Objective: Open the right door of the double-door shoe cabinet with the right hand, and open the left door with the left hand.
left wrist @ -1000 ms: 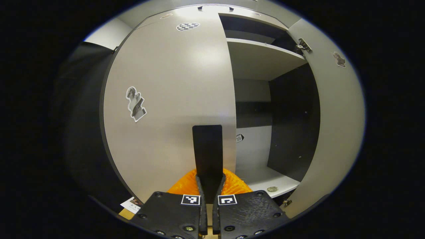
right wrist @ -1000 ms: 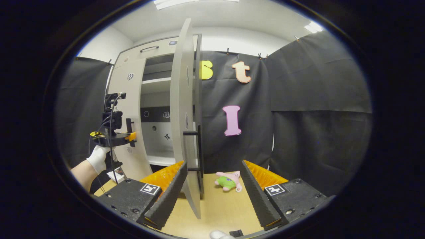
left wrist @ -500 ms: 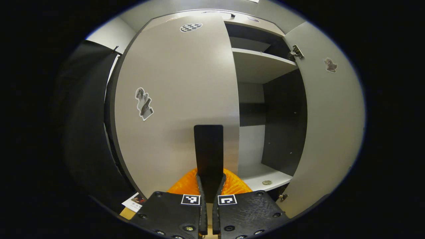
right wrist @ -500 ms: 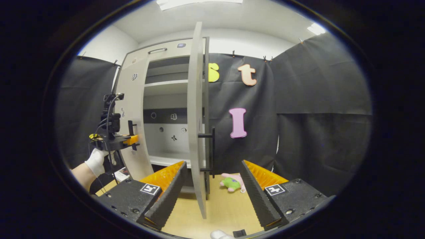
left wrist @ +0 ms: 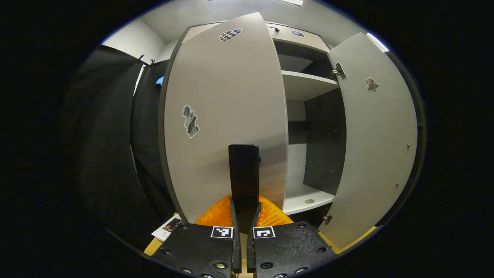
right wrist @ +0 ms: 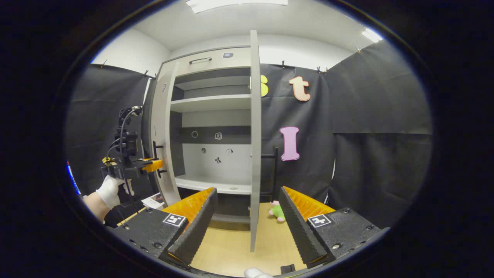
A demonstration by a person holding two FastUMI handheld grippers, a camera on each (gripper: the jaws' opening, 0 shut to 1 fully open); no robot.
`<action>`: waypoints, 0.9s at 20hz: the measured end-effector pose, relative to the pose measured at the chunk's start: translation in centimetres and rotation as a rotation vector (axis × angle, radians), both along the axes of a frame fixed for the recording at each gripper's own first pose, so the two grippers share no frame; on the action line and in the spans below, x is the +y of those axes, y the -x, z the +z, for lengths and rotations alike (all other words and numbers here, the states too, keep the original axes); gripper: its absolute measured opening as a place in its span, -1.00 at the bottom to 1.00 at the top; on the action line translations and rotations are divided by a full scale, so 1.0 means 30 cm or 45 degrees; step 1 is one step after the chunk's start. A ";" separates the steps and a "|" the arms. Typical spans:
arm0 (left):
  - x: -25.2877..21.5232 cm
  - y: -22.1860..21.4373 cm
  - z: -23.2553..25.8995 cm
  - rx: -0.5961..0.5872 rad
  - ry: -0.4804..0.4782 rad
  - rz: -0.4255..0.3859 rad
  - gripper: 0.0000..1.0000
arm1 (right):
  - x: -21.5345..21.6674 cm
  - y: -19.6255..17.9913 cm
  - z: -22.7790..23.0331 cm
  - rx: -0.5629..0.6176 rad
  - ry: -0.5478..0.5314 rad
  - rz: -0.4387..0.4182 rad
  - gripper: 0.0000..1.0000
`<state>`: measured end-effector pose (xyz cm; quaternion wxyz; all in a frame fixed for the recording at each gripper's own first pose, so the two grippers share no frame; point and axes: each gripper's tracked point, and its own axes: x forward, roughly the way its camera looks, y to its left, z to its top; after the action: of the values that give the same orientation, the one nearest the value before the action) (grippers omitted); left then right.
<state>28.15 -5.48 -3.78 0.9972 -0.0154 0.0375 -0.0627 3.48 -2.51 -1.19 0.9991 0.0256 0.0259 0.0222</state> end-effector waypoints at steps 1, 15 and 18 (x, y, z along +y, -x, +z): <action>0.013 0.015 0.000 0.002 0.006 0.005 -0.90 | 0.016 0.006 0.002 -0.001 0.001 0.008 1.00; 0.222 0.127 -0.013 -0.003 -0.029 0.136 -1.00 | 0.186 0.060 -0.023 0.021 0.000 0.106 1.00; 0.272 0.136 -0.018 -0.007 -0.033 0.171 -1.00 | 0.202 0.056 -0.018 0.020 0.004 0.115 1.00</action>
<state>24.08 2.68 -4.31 0.9994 -0.0046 0.0346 0.0047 1.80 3.56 -1.71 0.9969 0.0231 0.0349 0.0669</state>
